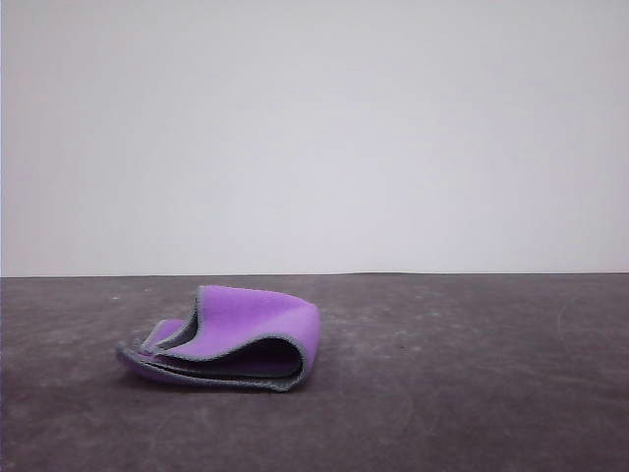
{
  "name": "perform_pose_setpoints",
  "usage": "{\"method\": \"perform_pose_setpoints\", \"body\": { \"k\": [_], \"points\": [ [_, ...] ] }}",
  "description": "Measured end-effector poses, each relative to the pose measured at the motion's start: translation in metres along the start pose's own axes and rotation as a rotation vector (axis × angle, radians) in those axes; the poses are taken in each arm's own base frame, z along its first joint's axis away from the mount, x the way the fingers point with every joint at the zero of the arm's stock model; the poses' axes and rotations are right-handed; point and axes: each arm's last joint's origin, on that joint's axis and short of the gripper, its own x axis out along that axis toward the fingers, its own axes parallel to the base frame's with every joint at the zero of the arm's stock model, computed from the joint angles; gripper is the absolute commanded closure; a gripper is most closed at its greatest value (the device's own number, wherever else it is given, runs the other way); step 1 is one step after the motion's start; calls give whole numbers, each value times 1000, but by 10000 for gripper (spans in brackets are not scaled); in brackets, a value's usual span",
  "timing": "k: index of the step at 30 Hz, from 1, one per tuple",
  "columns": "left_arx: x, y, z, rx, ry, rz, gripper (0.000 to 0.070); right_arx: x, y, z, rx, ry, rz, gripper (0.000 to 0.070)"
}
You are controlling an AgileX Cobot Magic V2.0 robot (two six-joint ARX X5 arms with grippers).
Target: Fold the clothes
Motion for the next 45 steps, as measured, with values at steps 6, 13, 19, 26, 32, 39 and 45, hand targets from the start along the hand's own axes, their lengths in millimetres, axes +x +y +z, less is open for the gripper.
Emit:
{"method": "perform_pose_setpoints", "body": {
  "k": [6, 13, 19, 26, 32, 39, 45],
  "points": [
    [0, 0, 0, 0, 0, 0, 683, 0, 0, 0, 0, 0, 0, 691],
    [0, 0, 0, 0, 0, 0, 683, 0, 0, 0, 1, 0, 0, 691],
    [0, 0, 0, 0, 0, 0, 683, 0, 0, 0, 1, 0, 0, 692],
    [0, 0, 0, 0, 0, 0, 683, 0, 0, 0, 1, 0, 0, 691],
    [0, 0, 0, 0, 0, 0, 683, 0, 0, 0, 1, 0, 0, 691],
    [0, 0, 0, 0, 0, 0, 683, 0, 0, 0, 1, 0, 0, 691],
    [0, 0, 0, 0, 0, 0, 683, 0, 0, 0, 1, 0, 0, 691]
  ]
}}
